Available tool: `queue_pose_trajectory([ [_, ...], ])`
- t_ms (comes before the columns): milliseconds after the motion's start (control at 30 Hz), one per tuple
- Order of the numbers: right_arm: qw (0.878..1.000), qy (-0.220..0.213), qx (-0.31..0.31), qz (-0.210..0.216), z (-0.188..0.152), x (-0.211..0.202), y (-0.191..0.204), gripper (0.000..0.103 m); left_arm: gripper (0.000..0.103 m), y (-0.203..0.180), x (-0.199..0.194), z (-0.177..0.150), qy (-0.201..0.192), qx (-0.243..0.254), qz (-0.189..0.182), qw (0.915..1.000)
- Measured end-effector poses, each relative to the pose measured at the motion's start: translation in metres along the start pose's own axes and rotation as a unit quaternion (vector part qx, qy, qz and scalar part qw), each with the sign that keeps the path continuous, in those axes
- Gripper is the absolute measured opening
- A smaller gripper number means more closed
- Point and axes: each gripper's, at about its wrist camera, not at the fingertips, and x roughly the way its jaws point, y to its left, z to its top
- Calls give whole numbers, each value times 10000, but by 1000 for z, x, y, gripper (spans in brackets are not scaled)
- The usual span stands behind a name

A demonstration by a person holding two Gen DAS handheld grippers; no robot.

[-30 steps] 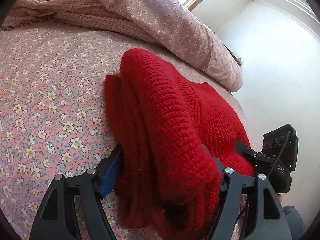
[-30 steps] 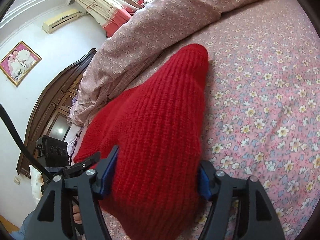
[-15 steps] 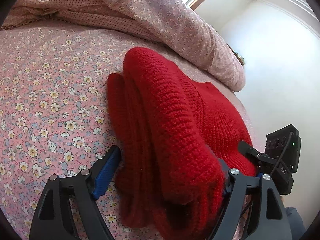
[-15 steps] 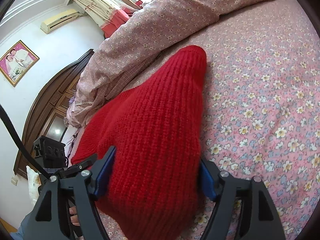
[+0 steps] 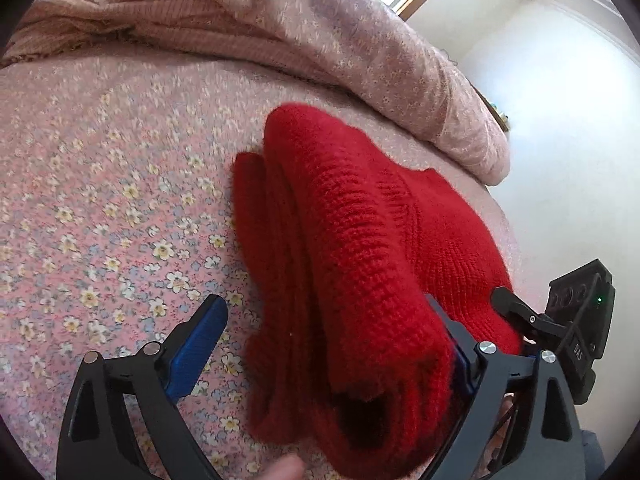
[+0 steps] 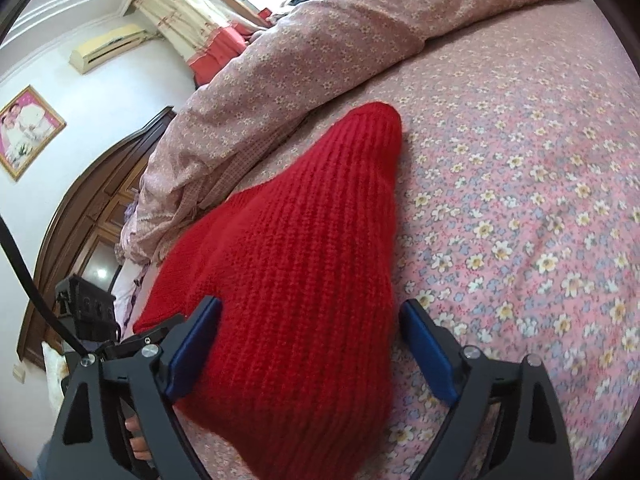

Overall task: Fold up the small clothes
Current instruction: 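Open both grippers and pull them back from the folded cardigan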

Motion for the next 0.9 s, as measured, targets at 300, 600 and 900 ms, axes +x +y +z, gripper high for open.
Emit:
queue_pose_trajectory([
  [300,9970,-425,-535,-352,-3,-32,39,95,91,-36,-67,-4,-1220,882,691,9862],
  [600,9580,-1687,-2295,-343,-35,-103,127,95,92,-78,-130,-23,-2048,1889,1034,9548],
  [900,9359,-1859,-2891,-773,-85,-130,164,96,95,-65,-140,-76,-2097,2336,1402,9391],
])
